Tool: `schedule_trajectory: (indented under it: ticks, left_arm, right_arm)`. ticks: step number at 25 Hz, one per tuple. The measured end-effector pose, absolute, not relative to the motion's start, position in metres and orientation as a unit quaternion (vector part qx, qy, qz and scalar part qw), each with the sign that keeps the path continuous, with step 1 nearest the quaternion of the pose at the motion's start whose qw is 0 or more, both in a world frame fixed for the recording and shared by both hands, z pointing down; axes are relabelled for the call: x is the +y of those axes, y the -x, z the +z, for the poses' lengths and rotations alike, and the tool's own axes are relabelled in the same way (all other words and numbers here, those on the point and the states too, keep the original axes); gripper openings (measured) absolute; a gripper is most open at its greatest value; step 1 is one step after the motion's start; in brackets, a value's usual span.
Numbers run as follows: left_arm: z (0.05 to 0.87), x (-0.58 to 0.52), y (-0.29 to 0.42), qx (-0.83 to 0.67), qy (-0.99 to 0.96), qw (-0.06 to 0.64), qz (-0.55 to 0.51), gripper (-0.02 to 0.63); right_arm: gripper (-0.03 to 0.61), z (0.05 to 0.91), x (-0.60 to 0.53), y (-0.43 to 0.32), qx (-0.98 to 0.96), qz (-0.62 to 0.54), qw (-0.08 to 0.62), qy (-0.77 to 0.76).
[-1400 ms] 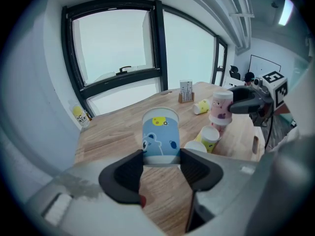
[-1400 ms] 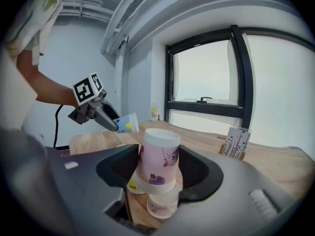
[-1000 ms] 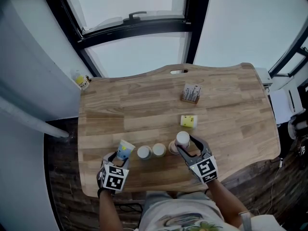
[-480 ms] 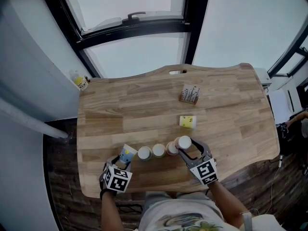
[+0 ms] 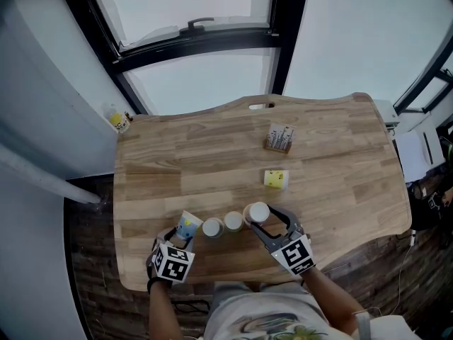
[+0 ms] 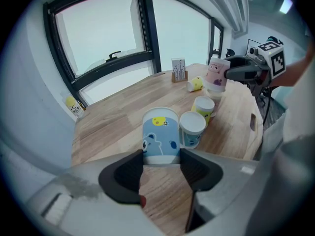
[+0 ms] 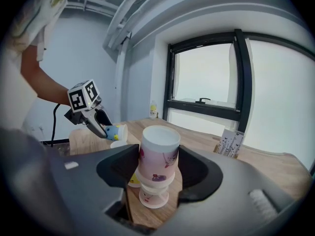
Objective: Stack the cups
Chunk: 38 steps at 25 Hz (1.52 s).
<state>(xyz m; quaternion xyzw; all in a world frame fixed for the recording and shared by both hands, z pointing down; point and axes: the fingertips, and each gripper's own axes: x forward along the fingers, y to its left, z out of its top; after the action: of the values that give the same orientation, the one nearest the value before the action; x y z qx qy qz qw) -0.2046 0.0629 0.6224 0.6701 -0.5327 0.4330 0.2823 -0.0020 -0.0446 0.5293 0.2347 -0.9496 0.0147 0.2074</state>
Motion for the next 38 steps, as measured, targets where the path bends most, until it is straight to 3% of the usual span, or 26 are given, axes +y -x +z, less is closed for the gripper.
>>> schedule_trajectory:
  ticks: [19,27,38]
  left_arm:
    - [0.599,0.059,0.212,-0.548,-0.670,0.258,0.429,0.249]
    - [0.572,0.051,0.205,-0.534,-0.686,0.225,0.439,0.249]
    - [0.556,0.057,0.179,-0.387,-0.693,0.121,0.596,0.249]
  right_arm:
    - [0.253,0.550,-0.027,0.026,-0.954,0.023,0.230,-0.191]
    - [0.293,0.529,-0.024,0.015,-0.956,0.018,0.218,-0.195]
    - [0.293,0.476,0.019,0.052,-0.961,-0.136,0.213,-0.110]
